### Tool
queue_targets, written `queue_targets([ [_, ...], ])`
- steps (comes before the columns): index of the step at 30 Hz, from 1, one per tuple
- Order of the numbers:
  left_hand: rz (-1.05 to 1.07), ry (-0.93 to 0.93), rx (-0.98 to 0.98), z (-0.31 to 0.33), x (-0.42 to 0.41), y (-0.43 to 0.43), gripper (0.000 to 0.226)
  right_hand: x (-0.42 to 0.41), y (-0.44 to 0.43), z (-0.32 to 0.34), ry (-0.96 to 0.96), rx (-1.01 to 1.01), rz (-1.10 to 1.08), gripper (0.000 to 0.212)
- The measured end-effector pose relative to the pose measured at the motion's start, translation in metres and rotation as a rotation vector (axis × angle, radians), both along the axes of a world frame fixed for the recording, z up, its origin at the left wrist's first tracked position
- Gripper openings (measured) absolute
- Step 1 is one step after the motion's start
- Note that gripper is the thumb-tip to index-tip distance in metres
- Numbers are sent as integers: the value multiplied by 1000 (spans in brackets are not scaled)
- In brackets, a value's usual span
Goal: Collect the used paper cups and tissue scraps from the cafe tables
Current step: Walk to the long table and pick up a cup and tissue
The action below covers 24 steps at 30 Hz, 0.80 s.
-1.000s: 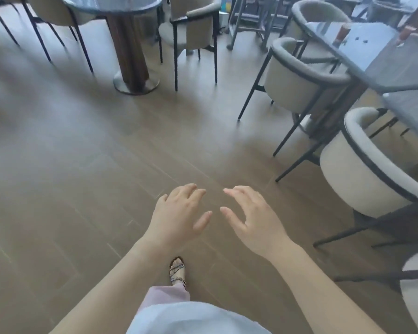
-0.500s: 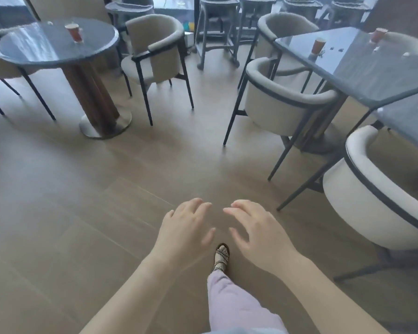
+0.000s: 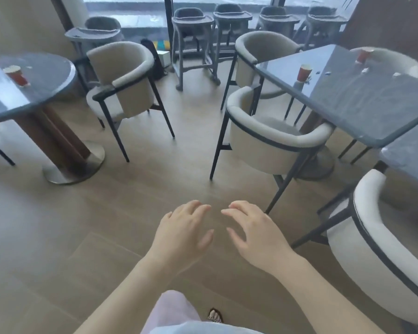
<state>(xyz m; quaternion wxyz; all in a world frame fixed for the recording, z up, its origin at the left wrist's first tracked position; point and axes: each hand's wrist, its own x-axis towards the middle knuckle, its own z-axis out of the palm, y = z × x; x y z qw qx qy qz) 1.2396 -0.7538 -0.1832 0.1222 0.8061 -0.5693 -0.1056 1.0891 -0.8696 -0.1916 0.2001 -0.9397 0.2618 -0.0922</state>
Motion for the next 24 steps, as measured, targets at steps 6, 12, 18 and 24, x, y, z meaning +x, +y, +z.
queue_targets([
  [6,79,30,7,-15,100,-58,51,109,-71,-12,23,-4,98,37],
  [12,119,11,-15,-13,226,-131,52,243,-147,-11,50,6,147,42],
  [18,96,-26,-42,9,350,-208,50,360,-225,8,-36,24,83,39],
  [24,81,34,-31,7,414,-260,41,430,-276,6,-81,120,78,33],
])
